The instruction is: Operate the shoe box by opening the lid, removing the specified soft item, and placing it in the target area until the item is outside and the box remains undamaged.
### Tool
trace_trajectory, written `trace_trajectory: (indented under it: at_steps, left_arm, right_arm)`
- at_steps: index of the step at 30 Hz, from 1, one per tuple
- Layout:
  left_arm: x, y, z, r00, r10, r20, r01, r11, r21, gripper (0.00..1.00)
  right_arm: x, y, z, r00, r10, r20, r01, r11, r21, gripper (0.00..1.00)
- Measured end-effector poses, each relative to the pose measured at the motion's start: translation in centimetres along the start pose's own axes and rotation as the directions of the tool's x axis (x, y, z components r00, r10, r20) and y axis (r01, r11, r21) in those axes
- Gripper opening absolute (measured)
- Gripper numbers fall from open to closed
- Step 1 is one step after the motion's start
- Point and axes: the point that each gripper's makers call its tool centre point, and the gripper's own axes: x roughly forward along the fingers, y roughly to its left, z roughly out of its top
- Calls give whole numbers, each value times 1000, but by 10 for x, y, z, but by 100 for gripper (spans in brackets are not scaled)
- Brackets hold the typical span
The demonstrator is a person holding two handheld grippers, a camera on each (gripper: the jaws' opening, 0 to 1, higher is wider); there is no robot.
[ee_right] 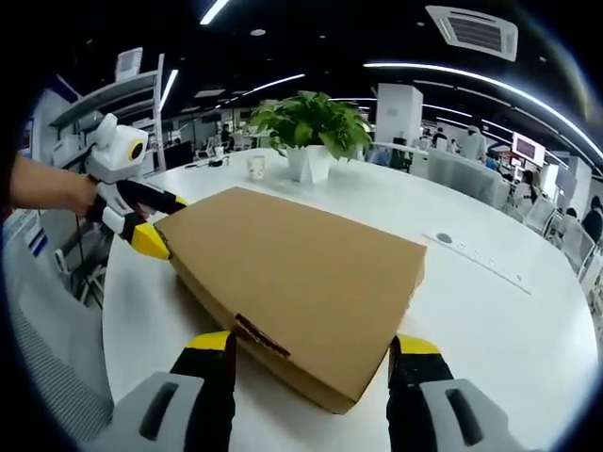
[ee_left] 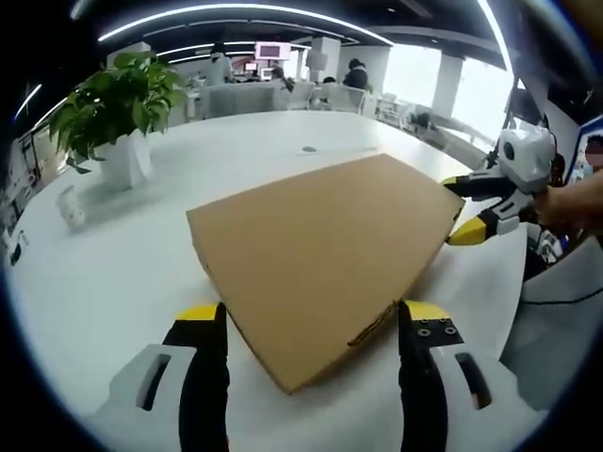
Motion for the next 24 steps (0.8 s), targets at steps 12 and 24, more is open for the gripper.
trace_trajectory:
  at_steps: [12, 24]
  left_arm:
    - [-6, 17, -3, 1000, -13, -21, 13, 999, 32, 73]
    - [-12, 18, -2, 999, -29, -30, 31, 998, 49, 73]
  right_arm:
    - [9, 16, 6, 1000, -30, -5, 31, 999, 18, 63]
    - [16, 25, 10, 998, -68, -8, 68, 997, 42, 65]
